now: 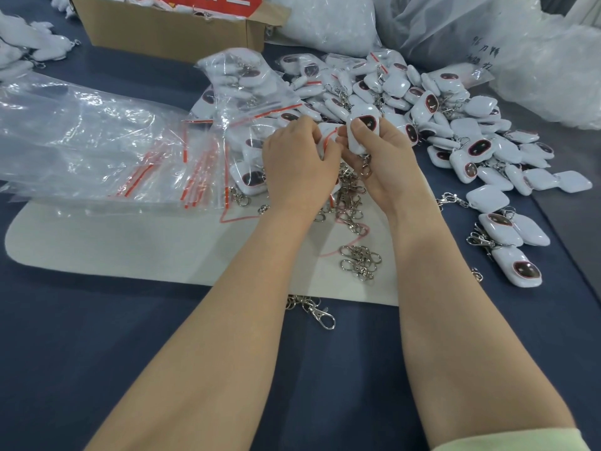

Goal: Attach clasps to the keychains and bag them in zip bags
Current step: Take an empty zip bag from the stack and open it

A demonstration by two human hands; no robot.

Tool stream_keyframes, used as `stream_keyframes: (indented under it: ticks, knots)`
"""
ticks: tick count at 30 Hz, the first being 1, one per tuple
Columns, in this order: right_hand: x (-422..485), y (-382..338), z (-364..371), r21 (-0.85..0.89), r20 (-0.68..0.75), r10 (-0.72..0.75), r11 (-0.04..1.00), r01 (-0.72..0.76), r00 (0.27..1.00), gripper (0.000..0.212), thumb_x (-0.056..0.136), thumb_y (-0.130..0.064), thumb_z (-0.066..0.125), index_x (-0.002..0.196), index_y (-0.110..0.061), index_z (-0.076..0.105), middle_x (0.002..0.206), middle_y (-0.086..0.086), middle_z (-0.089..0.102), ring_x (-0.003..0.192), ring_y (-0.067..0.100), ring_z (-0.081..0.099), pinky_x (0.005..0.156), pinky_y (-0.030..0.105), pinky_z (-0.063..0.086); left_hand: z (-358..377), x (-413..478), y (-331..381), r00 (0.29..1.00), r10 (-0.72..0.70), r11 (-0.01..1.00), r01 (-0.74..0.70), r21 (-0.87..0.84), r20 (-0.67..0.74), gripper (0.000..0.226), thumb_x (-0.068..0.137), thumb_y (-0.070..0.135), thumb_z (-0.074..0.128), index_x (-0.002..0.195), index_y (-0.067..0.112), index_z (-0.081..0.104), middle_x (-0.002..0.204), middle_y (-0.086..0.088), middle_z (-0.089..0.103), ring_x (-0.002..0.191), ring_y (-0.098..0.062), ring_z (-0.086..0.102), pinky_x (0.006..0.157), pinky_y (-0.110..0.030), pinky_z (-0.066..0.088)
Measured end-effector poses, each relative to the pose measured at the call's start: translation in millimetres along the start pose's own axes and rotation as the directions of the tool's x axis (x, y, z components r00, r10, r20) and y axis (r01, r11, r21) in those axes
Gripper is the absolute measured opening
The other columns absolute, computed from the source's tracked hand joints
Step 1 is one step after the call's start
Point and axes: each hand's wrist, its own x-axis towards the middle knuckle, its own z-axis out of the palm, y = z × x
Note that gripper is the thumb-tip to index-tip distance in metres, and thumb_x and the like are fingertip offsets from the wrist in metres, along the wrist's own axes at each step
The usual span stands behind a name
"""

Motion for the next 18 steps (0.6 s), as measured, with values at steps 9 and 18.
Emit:
stream_keyframes:
  ticks: [9,18]
  knots:
    - [4.9,-3.3,5.6,-0.166,-0.101,0.025,0.985,-0.041,0.995,0.02,0.097,-0.018,0.057,0.112,-0.004,0.054,0.103,0.011,0.054,0.077,0.016,0.06,0.064,0.021,0.053,-0.6,-0.4,0.0,1.0,-0.005,1.0,0.005,0.001,0.003,0.012,0.088,0.022,0.053,0.08,0.014,0.049,0.076,0.002,0.052,0.079,-0.024,0.052,0.078,-0.035,0.04]
    - [3.1,-41.9,37.9,-0.476,0.007,0.091,0.876,-0.076,0.996,0.021,0.089,-0.029,0.068,0.084,-0.01,0.06,0.048,-0.001,0.055,0.034,0.005,0.038,0.034,0.014,0.028,-6.0,1.7,-5.3,0.998,-0.05,0.998,0.052,0.036,-0.048,0.013,0.086,0.021,0.053,0.086,0.009,0.058,0.088,-0.009,0.064,0.086,-0.031,0.057,0.079,-0.04,0.043]
